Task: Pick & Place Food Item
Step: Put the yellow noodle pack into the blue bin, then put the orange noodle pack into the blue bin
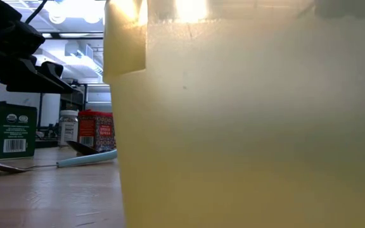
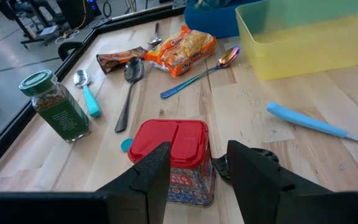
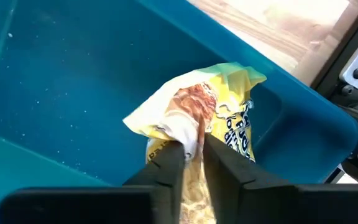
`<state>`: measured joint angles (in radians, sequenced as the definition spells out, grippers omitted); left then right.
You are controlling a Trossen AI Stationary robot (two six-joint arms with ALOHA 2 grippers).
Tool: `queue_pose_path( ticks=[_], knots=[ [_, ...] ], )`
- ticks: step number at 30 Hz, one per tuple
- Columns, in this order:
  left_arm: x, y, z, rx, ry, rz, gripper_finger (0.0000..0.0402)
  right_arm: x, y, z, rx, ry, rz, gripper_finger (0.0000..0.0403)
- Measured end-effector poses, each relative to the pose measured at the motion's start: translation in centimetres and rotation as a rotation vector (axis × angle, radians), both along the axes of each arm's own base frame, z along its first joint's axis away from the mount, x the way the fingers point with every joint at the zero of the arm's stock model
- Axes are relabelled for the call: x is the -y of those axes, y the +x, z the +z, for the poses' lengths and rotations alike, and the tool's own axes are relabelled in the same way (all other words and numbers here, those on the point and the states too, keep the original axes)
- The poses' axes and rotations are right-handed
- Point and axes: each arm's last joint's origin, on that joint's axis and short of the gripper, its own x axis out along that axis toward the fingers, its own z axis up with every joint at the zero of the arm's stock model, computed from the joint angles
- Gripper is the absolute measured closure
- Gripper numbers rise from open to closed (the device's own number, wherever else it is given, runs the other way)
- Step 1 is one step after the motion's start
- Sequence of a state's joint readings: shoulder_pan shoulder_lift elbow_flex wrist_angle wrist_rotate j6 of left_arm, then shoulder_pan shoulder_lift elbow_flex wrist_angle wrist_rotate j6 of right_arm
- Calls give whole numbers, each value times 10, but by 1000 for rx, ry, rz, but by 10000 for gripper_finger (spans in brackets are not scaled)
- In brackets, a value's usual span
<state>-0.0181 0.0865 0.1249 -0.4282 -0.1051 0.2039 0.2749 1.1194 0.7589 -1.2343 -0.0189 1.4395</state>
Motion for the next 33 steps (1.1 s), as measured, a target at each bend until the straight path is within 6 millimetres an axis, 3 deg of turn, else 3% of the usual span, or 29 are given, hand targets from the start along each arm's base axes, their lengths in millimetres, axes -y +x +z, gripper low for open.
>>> queue_pose_path(
  ticks=[9,15,26,33],
  knots=[
    [0,0,0,0,0,0,243,0,1,0,13,0,16,222],
    [0,0,0,0,0,0,243,0,2,0,21,-14,43,171],
    [0,0,0,0,0,0,243,1,1,5,105,-14,72,150],
    [0,0,0,-1,0,0,243,6,5,26,292,-179,147,150]
  ],
)
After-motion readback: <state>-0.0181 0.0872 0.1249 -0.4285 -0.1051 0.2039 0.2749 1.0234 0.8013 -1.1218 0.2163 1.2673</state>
